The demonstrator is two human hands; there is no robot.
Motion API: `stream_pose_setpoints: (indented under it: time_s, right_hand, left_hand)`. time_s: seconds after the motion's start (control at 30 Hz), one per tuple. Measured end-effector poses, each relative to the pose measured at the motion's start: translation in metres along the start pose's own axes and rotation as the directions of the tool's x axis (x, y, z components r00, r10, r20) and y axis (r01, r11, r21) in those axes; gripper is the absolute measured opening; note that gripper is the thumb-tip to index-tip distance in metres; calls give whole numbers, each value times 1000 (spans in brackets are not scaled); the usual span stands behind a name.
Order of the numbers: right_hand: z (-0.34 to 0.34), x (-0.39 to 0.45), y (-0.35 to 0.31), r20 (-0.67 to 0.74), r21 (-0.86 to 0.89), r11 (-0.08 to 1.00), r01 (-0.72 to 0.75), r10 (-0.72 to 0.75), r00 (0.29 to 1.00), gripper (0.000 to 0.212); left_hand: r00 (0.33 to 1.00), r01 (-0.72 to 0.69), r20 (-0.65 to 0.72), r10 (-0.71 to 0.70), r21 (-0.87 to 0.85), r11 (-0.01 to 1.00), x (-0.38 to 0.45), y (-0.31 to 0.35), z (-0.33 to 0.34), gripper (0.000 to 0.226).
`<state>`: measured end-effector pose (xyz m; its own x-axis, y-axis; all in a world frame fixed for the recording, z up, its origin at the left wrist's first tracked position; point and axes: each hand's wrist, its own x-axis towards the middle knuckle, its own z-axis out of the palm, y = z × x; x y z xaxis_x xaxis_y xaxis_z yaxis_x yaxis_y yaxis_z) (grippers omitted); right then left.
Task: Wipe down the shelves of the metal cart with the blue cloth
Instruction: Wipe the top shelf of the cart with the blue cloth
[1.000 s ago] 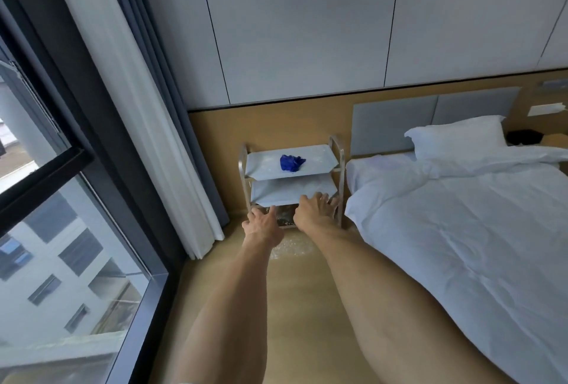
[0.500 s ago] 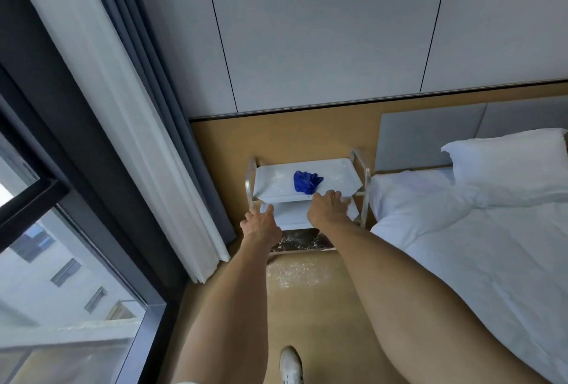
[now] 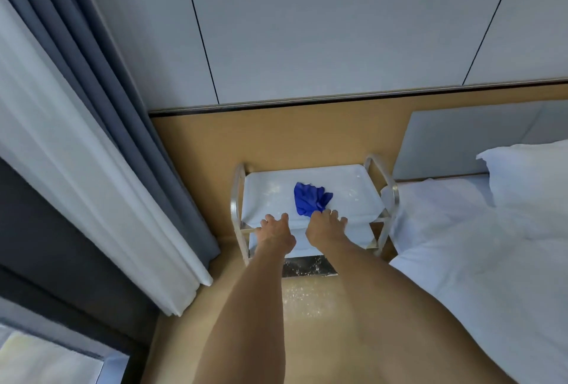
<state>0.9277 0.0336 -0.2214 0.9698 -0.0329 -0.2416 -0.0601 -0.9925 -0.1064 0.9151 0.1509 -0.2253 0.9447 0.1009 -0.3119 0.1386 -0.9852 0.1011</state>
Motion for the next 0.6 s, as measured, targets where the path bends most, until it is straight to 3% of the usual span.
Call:
stream_pose_setpoints:
  time_s: [0.37, 0.6]
  right_hand:
    - [2, 189, -24, 148, 10, 999, -33, 31, 988, 24]
    - [8, 330, -45, 170, 24, 1000, -19, 15, 985, 33]
  left_hand:
    - [994, 59, 86, -63, 48, 997, 191, -17, -14, 55]
    - [997, 38, 66, -40, 33, 999, 319, -11, -13, 54]
